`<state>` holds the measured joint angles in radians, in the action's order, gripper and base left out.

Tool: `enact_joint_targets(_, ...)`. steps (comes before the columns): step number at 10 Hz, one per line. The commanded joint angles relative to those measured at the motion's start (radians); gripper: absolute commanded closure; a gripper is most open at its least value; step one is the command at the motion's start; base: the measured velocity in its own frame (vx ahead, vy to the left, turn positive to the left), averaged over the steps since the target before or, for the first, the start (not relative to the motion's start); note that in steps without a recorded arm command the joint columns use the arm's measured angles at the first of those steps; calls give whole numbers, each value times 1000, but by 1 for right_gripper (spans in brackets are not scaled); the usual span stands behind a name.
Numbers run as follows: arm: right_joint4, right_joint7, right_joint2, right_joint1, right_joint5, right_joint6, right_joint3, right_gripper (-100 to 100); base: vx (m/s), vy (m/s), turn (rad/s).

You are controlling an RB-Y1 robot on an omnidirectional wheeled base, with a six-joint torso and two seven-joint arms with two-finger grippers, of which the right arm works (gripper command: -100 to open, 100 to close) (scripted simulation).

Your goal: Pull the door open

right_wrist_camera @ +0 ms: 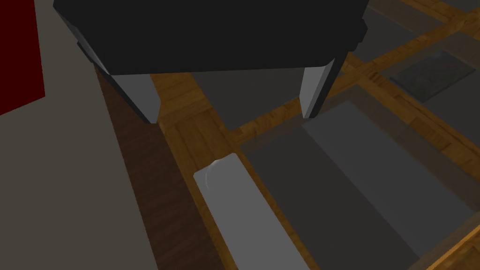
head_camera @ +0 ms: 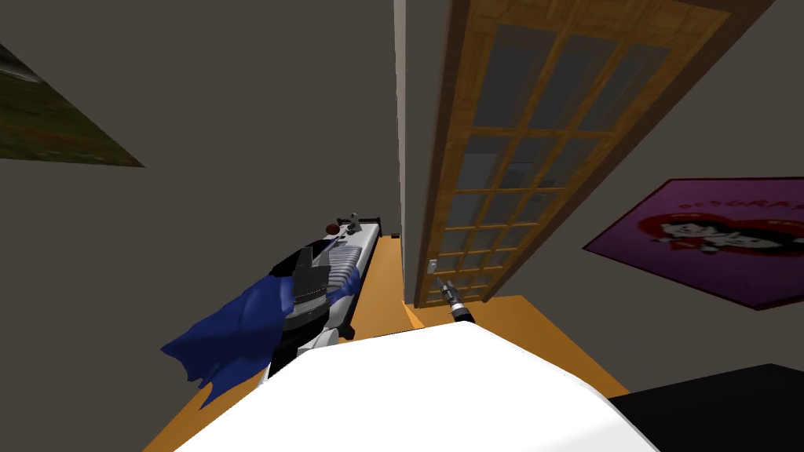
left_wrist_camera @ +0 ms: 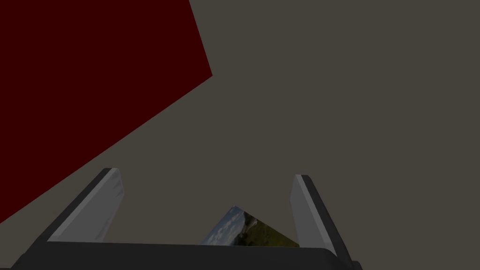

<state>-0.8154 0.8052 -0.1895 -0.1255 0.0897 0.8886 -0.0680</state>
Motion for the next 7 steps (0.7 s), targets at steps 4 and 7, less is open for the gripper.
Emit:
enact_joint_targets(4,-26,122,-2,-27,46,10,2,-100,10,17,-78)
enact_joint_targets(7,-43,199,-4,-44,73,13,3,-100,12,20,-70)
